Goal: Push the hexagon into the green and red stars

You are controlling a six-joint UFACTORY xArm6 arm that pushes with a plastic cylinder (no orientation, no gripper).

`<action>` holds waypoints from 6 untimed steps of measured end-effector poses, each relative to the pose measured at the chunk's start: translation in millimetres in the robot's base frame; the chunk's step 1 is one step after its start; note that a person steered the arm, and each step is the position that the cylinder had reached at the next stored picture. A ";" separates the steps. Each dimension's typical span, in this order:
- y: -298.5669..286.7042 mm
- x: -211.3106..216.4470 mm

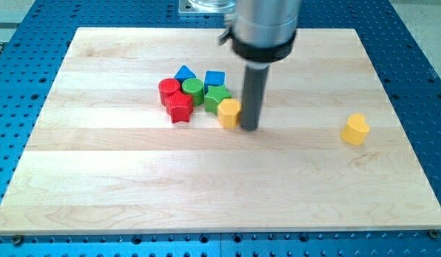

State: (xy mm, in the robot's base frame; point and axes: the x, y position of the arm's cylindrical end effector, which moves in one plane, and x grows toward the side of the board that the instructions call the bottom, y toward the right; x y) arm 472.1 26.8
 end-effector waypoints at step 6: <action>-61.3 -6.5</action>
